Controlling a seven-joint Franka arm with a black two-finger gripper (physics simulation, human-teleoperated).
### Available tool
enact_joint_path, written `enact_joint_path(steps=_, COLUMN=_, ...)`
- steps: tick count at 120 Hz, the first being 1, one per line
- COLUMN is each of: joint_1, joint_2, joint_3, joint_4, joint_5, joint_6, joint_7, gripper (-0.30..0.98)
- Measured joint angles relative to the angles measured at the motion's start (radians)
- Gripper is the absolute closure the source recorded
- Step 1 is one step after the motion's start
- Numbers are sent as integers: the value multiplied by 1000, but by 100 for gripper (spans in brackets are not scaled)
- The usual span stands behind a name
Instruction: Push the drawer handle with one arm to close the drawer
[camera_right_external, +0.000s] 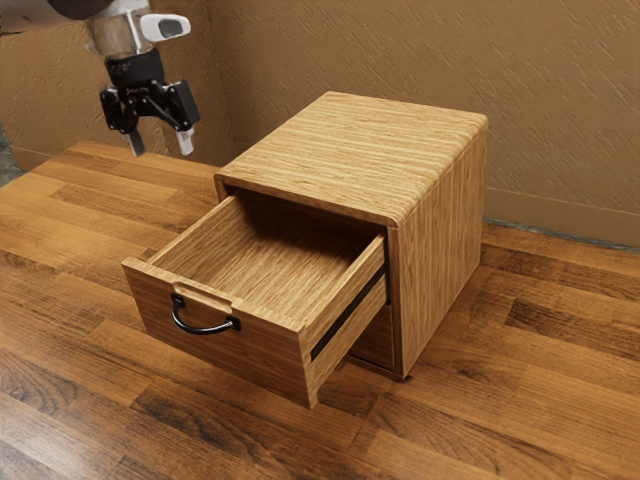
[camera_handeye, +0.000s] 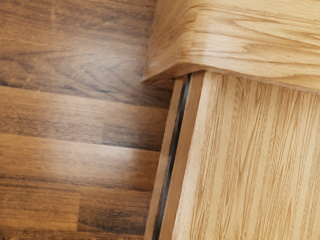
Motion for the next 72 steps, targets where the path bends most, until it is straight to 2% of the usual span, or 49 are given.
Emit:
enact_joint_path(steps=9, joint_1=-10, joint_2=-8, joint_3=-15, joint_4=-11, joint_5=15, joint_6=12, joint_7=-2, gripper=0)
enact_joint_path(steps=17, joint_1=-12, joint_2=-100, joint_3=-46, joint_4=-91, joint_5=28, joint_6=26, joint_7=-4, gripper=0)
enact_joint_path(steps=25, joint_1=0, joint_2=-293, joint_3=-103, joint_4=-291, joint_5=43, joint_6=48, joint_7=-10, gripper=0)
enact_joint_path(steps=33, joint_1=-10, joint_2=-579, joint_3=-175, joint_4=-544, joint_5=52, joint_6=70, joint_7=-25, gripper=0)
enact_joint_path(steps=42, joint_1=-13, joint_2=-913, joint_3=-200, joint_4=-833, joint_5=53, joint_6=86, joint_7=-42, gripper=3)
enact_joint_path(steps=51, joint_1=-13, joint_2=-1096, joint_3=-203, joint_4=-999, joint_5=52, joint_6=80, joint_7=-57, gripper=12)
enact_joint_path(steps=61, joint_1=-13, joint_2=-1177, joint_3=-244, joint_4=-1088, joint_5=21, joint_6=64, joint_7=-71, gripper=23)
enact_joint_path(steps=72, joint_1=-23, joint_2=-1156, joint_3=-256, joint_4=-1132, joint_5=-5, joint_6=59, joint_7=-83, gripper=36)
